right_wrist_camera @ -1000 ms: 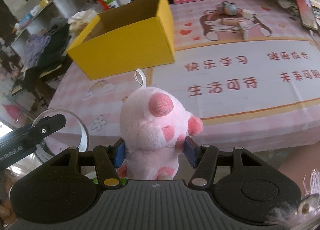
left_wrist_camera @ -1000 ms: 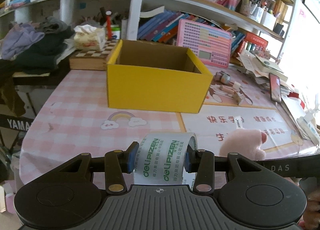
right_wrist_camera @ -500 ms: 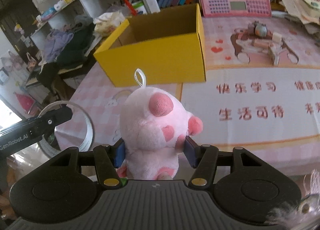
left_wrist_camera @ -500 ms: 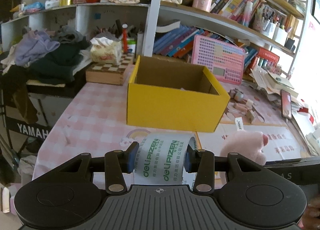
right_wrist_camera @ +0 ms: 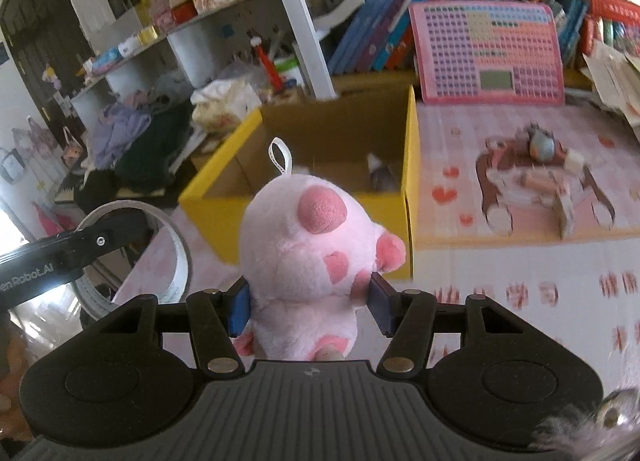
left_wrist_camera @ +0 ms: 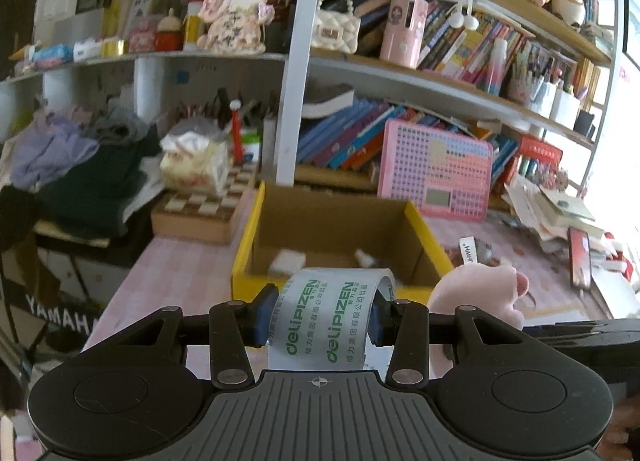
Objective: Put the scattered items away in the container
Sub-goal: 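Lift the tape roll with the left tool while the right tool carries the pig toward the box, then lower both items into the yellow box and open both tools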
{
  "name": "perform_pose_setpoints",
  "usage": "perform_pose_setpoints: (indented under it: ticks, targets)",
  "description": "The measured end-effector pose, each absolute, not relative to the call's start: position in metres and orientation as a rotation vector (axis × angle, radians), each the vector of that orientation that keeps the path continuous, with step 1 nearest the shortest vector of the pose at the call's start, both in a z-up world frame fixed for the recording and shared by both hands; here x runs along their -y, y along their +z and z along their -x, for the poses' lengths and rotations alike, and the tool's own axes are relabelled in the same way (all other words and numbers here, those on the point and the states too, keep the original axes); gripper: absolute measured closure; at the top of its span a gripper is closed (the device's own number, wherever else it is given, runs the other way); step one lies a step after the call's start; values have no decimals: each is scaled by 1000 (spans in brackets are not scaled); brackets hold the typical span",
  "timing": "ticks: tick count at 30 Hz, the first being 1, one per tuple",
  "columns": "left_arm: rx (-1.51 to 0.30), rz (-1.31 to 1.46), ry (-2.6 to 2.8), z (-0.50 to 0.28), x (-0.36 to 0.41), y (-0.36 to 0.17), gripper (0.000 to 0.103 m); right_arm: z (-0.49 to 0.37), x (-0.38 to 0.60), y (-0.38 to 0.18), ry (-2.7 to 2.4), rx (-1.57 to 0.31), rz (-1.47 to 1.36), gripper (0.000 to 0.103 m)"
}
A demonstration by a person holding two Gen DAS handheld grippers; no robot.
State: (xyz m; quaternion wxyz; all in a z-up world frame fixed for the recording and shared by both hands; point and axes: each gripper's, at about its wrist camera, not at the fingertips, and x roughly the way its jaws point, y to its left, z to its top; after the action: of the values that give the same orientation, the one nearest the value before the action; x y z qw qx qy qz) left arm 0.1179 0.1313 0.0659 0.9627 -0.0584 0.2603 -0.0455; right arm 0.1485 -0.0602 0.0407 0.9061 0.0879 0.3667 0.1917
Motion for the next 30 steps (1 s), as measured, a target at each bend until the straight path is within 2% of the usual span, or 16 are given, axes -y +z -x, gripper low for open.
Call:
perform_pose_setpoints:
  ticks: [16, 30]
  targets:
    - [-510, 37, -53, -226, -108, 76, 60, -269, 47, 58, 476, -677, -65, 47]
    - [-768, -102, 15, -307, -99, 3, 60, -359, -12, -5, 589, -807, 439, 46]
